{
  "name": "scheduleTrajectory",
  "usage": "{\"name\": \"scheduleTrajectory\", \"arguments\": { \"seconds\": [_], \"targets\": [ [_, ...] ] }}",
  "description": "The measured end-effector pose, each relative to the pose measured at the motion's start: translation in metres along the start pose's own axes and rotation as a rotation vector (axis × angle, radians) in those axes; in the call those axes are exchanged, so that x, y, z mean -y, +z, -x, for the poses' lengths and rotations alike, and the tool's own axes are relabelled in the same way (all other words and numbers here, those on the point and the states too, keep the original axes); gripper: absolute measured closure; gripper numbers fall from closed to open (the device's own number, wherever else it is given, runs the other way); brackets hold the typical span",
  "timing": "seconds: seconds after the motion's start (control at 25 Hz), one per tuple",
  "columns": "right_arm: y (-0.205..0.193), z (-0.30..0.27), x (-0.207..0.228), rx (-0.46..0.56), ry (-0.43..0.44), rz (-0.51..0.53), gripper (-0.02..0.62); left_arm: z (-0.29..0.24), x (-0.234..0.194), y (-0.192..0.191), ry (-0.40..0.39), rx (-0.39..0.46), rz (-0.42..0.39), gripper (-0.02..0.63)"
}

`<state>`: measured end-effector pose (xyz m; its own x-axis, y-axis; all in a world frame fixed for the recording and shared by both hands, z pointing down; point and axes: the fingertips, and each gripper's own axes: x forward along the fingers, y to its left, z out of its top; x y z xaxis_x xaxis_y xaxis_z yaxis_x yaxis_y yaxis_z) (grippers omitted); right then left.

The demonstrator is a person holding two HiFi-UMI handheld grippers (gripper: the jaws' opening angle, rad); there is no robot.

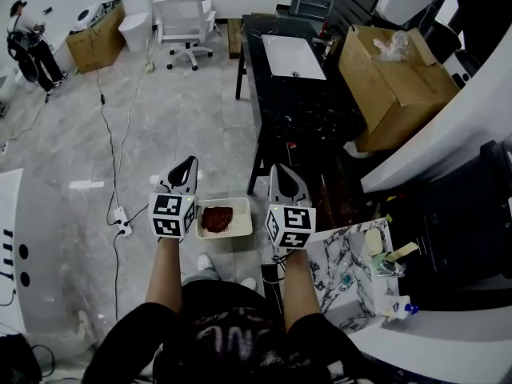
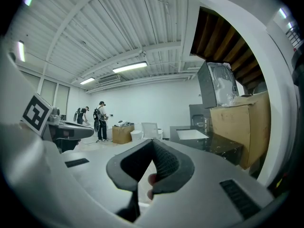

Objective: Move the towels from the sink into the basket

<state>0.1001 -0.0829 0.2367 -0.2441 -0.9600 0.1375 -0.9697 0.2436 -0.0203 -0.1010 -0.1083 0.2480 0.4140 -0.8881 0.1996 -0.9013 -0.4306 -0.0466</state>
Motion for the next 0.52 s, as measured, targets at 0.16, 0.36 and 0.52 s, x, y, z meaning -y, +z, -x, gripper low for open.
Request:
{"name": "scheduleTrajectory", "arguments": {
  "seconds": [0.16, 0.36, 0.52],
  "targets": [
    [0.0, 0.006, 0.0, 0.01, 0.005, 0.008, 0.581, 0.004, 0.006, 0.001, -0.003, 0.01, -0.01, 0.59],
    [0.004, 0.007, 0.0, 0.015, 0.009, 0.017, 0.581, 0.006, 0.008, 0.006, -0.007, 0.02, -0.007, 0.591],
    [0.008, 0.009, 0.001, 0.023, 0.003, 0.024, 0.581, 0.008, 0.01, 0.012, -0.014, 0.034, -0.014, 0.591]
  ]
}}
